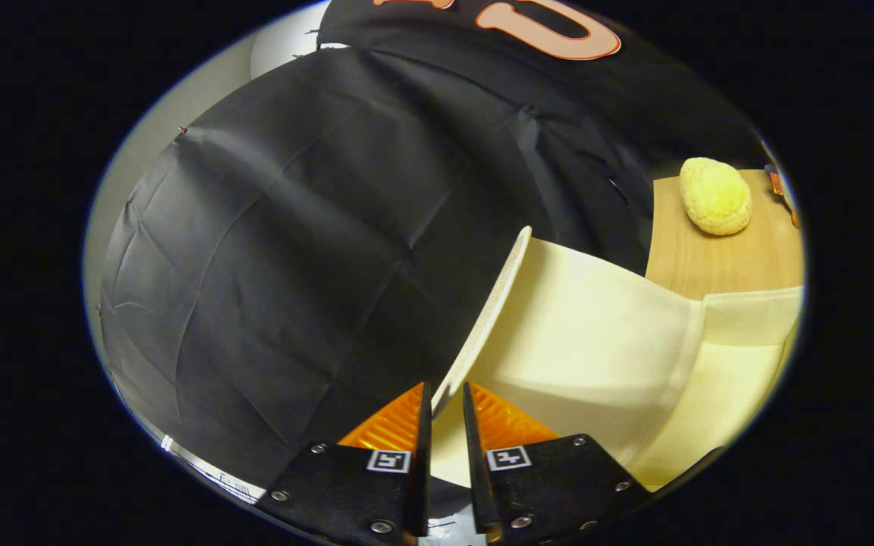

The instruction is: Open the storage box then place both shoes into the box .Put the left shoe in first, then the right shoe, with the right side of both shoes facing outward in a uniform manner.

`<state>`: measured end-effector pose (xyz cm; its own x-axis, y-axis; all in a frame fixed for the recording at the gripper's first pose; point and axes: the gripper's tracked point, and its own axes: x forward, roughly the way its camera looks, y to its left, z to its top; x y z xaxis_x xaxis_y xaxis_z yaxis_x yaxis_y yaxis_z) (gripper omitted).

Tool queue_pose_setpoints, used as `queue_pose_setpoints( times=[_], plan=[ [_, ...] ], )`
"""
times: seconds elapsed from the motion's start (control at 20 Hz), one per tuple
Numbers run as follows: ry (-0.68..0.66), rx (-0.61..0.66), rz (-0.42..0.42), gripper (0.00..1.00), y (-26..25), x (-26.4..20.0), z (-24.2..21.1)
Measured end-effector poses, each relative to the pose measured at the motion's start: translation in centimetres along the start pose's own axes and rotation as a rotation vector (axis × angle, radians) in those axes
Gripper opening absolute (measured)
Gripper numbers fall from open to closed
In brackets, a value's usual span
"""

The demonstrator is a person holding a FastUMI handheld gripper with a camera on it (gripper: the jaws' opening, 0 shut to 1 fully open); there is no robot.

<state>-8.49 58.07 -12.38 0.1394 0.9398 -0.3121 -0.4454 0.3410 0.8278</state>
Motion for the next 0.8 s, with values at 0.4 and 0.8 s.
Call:
queue_pose_setpoints(
  times=[0.4,0.8],
  plan=[
    [-0.113,-0.130,-0.146,0.89,-6.0,-7.5,1.0],
    [-0.262,-0.275,-0.520,0.96,-19.4,-23.2,2.3]
  ],
)
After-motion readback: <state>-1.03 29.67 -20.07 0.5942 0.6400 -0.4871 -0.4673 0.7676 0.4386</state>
